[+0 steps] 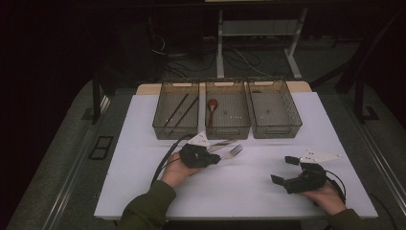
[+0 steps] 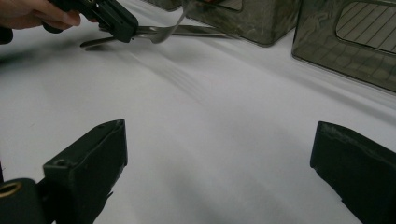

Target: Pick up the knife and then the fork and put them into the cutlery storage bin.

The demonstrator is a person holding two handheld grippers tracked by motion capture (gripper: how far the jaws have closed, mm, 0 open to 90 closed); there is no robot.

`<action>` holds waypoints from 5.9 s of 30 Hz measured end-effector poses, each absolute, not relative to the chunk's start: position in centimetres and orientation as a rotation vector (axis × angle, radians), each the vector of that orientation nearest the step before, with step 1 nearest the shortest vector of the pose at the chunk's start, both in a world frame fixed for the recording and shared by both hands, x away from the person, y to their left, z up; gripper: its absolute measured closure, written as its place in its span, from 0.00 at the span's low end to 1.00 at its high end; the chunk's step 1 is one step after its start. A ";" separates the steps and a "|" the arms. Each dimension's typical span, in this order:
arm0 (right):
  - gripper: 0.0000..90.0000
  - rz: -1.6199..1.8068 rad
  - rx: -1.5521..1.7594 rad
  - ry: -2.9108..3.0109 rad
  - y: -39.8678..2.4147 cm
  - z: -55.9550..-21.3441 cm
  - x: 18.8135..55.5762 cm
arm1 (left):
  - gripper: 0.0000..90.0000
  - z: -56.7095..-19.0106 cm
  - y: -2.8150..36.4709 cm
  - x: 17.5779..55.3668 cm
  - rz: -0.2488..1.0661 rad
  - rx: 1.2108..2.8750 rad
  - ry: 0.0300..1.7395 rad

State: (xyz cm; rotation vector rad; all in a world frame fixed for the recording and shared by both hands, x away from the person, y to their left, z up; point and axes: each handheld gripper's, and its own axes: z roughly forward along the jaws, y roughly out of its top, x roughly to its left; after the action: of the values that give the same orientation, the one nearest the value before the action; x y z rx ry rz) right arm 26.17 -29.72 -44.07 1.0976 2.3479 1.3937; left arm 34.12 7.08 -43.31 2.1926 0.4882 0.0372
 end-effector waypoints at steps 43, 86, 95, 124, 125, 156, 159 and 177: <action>0.86 1.744 1.284 2.405 -21.2 -41.2 33.6 | 0.94 -40.6 5.6 30.6 0.213 2.104 0.544; 0.96 1.667 1.252 2.241 -28.3 -35.7 37.1 | 0.23 -42.1 14.5 28.4 0.182 1.949 0.597; 0.96 1.606 1.269 2.203 -30.7 -33.0 38.6 | 0.03 -43.0 15.5 27.8 0.211 1.964 0.615; 0.96 1.413 1.472 2.055 -37.8 -32.4 43.7 | 0.00 -43.2 15.5 27.4 0.189 2.023 0.659; 0.96 1.403 1.473 2.065 -37.7 -32.6 43.9 | 0.00 -43.2 15.4 27.4 0.189 2.028 0.662; 0.91 1.194 1.531 2.182 -36.2 -37.7 46.8 | 0.00 -43.3 15.4 27.5 0.150 2.050 0.703; 0.90 1.195 1.523 2.162 -36.1 -37.8 46.9 | 0.00 -43.3 15.4 27.6 0.145 2.053 0.704; 0.63 1.080 1.501 2.073 -36.6 -38.6 46.7 | 0.00 -43.5 15.3 27.6 0.146 2.066 0.701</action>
State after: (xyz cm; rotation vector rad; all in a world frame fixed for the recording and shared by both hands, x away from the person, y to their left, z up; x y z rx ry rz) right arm 46.65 -36.59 -38.60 1.5007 2.0734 1.0803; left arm 27.60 15.25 -43.50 2.0656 0.7010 0.1462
